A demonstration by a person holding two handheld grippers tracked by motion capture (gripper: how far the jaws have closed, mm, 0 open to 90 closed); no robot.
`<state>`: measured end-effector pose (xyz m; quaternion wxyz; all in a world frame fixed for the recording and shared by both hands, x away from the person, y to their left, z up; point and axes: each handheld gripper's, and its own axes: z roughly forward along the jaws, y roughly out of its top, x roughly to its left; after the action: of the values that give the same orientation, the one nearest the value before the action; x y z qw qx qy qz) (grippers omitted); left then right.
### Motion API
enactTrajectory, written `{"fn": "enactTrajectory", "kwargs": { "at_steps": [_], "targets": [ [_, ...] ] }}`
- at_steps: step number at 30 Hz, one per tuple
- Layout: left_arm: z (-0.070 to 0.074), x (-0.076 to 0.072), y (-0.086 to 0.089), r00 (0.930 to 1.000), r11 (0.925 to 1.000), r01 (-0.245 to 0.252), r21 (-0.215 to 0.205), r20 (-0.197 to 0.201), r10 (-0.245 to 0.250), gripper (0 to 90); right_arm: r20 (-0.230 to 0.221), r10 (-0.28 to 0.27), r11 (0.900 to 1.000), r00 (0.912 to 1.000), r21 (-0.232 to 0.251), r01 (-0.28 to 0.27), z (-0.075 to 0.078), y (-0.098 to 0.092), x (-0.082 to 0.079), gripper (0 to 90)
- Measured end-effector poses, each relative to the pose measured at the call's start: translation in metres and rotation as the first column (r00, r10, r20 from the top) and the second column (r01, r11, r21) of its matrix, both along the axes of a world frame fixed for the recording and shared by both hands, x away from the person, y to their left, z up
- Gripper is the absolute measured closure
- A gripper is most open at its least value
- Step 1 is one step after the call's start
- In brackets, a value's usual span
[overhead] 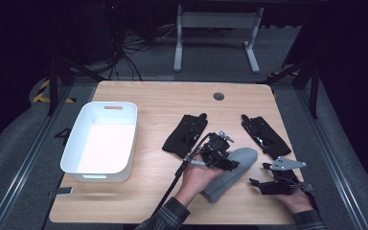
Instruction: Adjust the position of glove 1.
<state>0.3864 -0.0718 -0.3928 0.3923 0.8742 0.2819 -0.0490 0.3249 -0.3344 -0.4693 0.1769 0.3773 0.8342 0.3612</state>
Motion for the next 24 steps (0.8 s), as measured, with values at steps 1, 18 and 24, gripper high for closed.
{"fn": "enactTrajectory", "kwargs": {
  "at_steps": [1,18,24],
  "targets": [
    [0.001,0.000,0.002,1.0000,1.0000,0.002,-0.003,0.005,-0.002,46.1,-0.001,0.001,1.000,1.0000,-0.001,-0.001,0.000,0.000,0.000,16.6],
    [0.002,0.009,0.064,0.9997,0.9974,-0.010,0.071,0.022,0.009,89.6,-0.001,0.001,0.999,1.0000,0.034,-0.001,0.018,-0.001,-0.006,48.6],
    [-0.010,0.005,0.090,0.9997,0.9966,-0.017,0.081,0.018,0.016,89.8,-0.050,0.087,0.993,0.9949,0.083,-0.083,0.027,0.010,-0.015,80.6]
  ]
}}
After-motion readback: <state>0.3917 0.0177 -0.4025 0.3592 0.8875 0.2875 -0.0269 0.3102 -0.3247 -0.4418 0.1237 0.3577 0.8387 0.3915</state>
